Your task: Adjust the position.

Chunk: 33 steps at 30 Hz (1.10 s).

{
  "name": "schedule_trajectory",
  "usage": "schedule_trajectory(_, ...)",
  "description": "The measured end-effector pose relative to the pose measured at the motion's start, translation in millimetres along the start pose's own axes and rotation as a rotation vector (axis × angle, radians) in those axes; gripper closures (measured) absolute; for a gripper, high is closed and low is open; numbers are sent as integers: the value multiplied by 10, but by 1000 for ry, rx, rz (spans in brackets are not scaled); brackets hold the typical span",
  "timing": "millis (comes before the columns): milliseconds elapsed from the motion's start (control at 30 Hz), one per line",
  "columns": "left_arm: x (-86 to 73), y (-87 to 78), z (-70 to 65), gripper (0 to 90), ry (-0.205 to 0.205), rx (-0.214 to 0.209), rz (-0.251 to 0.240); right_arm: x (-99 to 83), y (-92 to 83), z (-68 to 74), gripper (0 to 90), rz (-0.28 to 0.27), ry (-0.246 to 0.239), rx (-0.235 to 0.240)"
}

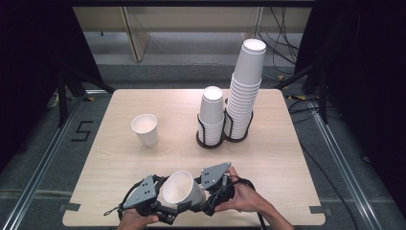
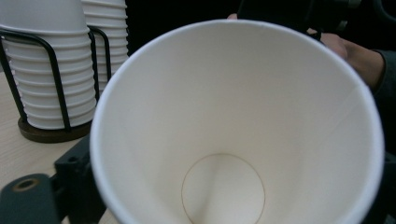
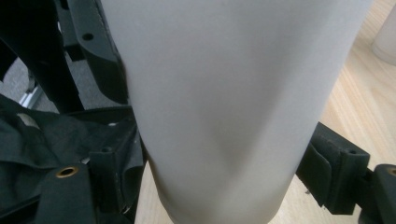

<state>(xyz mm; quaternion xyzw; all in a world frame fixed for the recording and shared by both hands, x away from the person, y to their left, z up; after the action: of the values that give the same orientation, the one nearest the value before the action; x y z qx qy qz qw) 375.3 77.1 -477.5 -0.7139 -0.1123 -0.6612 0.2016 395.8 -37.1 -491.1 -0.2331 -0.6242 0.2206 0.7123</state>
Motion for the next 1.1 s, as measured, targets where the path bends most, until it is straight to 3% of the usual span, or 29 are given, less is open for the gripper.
schedule_trajectory(333, 7, -6, 15, 164, 1, -5, -21, -33, 88, -6, 220, -14, 59, 7)
schedule_trajectory(433, 35, -31, 47, 174, -6, 23, -23, -63, 75, -39, 175, 0, 92, -11)
schedule_trajectory(600, 31, -99, 180, 177, -23, 101, -3, -168, 13, -111, 164, 36, 123, -48)
schedule_trajectory(700, 5, -152, 276, 177, -27, 165, 43, -216, -55, -161, 172, 47, 133, -83)
schedule_trajectory(900, -47, -221, 447, 174, 18, 282, 106, -291, -205, -257, 184, 40, 147, -156)
schedule_trajectory(1100, -118, -277, 594, 171, 22, 373, 152, -365, -273, -275, 185, 52, 144, -208)
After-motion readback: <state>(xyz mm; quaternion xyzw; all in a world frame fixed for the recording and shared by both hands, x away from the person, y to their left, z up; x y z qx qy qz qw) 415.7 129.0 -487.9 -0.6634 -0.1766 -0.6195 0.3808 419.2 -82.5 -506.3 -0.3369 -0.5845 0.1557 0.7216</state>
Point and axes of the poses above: each handheld gripper's, and its own axes: y roughly forward along the jaws, x roughly out of its top, z roughly to its left, the point moved 7 cm from there along y, roughly forward along the jaws, and after that the axes turned 5 degrees about y, right-handed, at the moved point
